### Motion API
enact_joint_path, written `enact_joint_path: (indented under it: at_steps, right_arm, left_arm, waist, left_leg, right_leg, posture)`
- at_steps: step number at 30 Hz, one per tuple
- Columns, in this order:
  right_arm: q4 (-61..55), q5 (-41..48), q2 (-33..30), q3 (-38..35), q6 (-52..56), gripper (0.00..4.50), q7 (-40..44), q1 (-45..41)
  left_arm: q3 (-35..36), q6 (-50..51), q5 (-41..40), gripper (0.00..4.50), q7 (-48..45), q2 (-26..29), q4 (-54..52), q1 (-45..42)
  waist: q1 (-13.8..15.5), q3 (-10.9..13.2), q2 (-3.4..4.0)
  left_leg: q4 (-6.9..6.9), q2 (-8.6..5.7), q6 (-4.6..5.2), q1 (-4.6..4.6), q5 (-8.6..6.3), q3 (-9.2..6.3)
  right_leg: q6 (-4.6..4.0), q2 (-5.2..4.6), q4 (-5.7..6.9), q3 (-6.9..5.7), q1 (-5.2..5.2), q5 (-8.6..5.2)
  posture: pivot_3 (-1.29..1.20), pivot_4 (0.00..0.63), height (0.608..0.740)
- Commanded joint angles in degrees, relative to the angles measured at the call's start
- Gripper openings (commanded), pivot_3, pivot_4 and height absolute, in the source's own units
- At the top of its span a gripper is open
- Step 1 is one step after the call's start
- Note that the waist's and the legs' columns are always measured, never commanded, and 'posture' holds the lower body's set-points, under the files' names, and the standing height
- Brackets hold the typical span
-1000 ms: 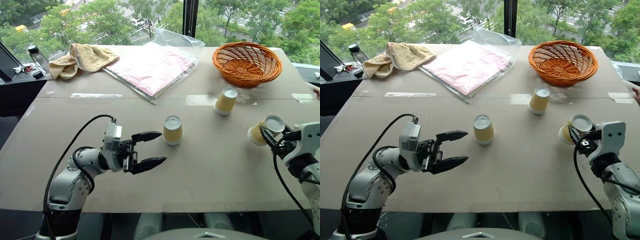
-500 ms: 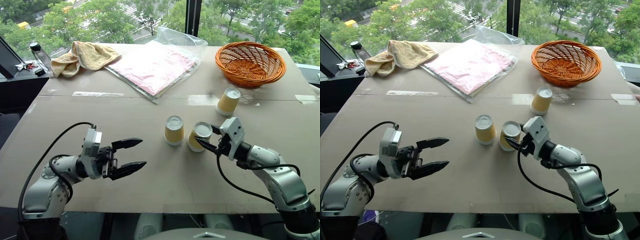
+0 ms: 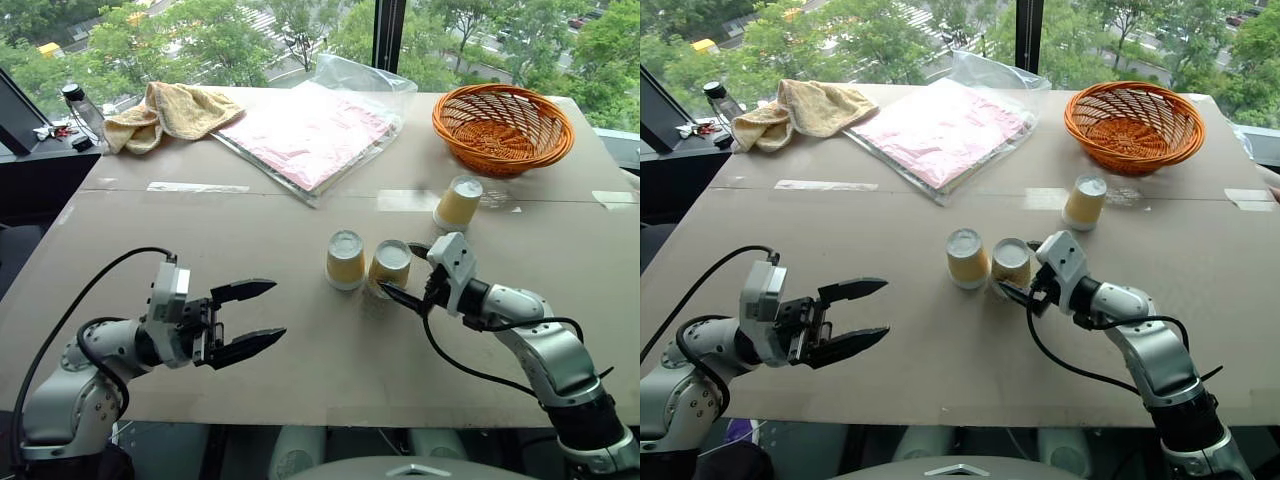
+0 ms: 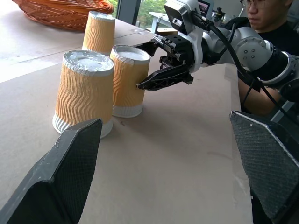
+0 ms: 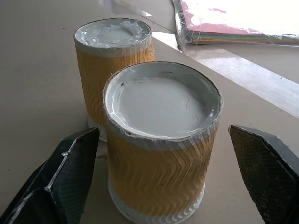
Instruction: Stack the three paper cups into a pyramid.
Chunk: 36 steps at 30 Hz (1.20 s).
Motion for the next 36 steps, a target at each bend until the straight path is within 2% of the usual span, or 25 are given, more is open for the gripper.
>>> enact_joint_path:
  at_steps: [1,5,8,13,20,25,28,31,32,36]
  right_arm:
    - [-10.2,9.9,-2.1,-9.9,3.7,4.44,1.2,-0.2]
    - [-12.1,17.3,-2.5,-16.8,7.7,4.44,-1.7,-4.4]
    - [-1.7,8.3,-3.0,-15.7,6.9,4.44,-8.4,-11.4]
    - [14.6,-0.9,-2.4,-12.5,1.4,4.44,-12.0,-17.4]
    - [31.0,-4.2,0.8,-13.1,-1.8,4.44,-14.0,-24.2]
    - [34.9,-3.1,2.5,-14.5,-2.3,4.44,-13.3,-26.2]
    - [35.8,-2.7,2.9,-15.0,-2.9,3.73,-12.6,-26.5]
    - [35.5,-2.7,2.4,-15.1,-3.6,2.46,-11.9,-26.3]
    - [34.9,-2.6,2.1,-15.2,-4.2,2.28,-11.1,-26.1]
    - [24.5,4.3,-0.4,-17.3,-0.8,2.27,-4.4,-26.5]
  left_arm:
    - [1.8,0.9,-2.8,4.5,0.9,0.5,-2.8,-0.3]
    - [1.8,1.7,-3.9,4.5,1.8,0.4,-3.5,-1.2]
    - [1.7,2.4,-5.0,4.5,3.4,0.0,-4.2,-2.5]
    - [1.9,2.5,-5.9,4.5,5.1,-0.5,-5.2,-3.3]
    - [4.0,1.6,-6.7,4.5,7.4,-1.5,-7.5,-0.9]
    - [5.1,0.2,-6.6,4.5,9.3,-3.4,-8.7,0.0]
    - [5.2,-0.1,-6.6,4.5,9.7,-4.0,-8.6,-0.1]
    - [4.9,-0.3,-6.6,4.5,9.9,-4.3,-7.8,-0.5]
    - [4.9,-0.3,-6.5,4.5,9.8,-4.4,-7.5,-0.6]
    - [4.6,0.0,-5.9,4.5,10.3,-4.9,-6.0,-0.1]
  waist:
    - [0.0,0.0,0.01]
    - [-0.2,0.0,-0.01]
    - [-0.3,0.0,-0.02]
    - [0.0,0.0,-0.05]
    - [-0.4,0.1,0.03]
    - [-0.4,0.1,0.05]
    - [-0.4,0.1,0.05]
    - [-0.3,0.1,0.05]
    - [-0.3,0.1,0.06]
    - [-0.3,0.2,0.23]
  left_leg:
    - [0.0,0.0,0.0,-0.02,0.0,0.0]
    - [0.01,0.01,0.0,0.04,0.0,-0.02]
    - [0.03,0.04,0.01,0.12,0.01,0.04]
    - [0.0,0.0,0.01,0.01,0.01,0.04]
    - [-0.15,0.0,0.01,-0.07,0.01,0.13]
    - [-0.15,0.0,0.01,-0.06,0.01,0.15]
    - [-0.14,0.0,0.01,-0.05,0.01,0.14]
    - [-0.11,-0.01,0.01,-0.06,0.01,0.16]
    - [-0.1,-0.01,0.01,-0.06,0.01,0.16]
    - [-0.11,-0.01,0.01,-0.06,0.01,0.15]
  right_leg:
    - [0.0,0.0,0.0,0.0,0.0,0.0]
    - [0.0,0.01,0.02,-0.01,0.02,0.0]
    - [0.0,0.03,0.03,0.03,0.02,0.01]
    - [-0.02,0.02,0.01,0.02,0.0,0.02]
    - [0.18,0.02,0.02,0.1,-0.18,0.14]
    - [0.19,0.02,0.03,0.12,-0.18,0.15]
    - [0.19,0.03,0.04,0.12,-0.17,0.15]
    - [0.19,0.03,0.04,0.13,-0.17,0.15]
    - [0.19,0.03,0.04,0.13,-0.17,0.15]
    - [0.19,0.03,0.04,0.13,-0.17,0.15]
  posture:
    - [0.0,0.15,0.74]
    - [0.0,0.15,0.74]
    - [0.0,0.15,0.74]
    - [0.0,0.15,0.74]
    - [0.0,0.15,0.74]
    - [0.0,0.15,0.74]
    - [0.0,0.15,0.74]
    - [0.0,0.15,0.74]
    - [0.0,0.15,0.74]
    - [0.0,0.15,0.74]
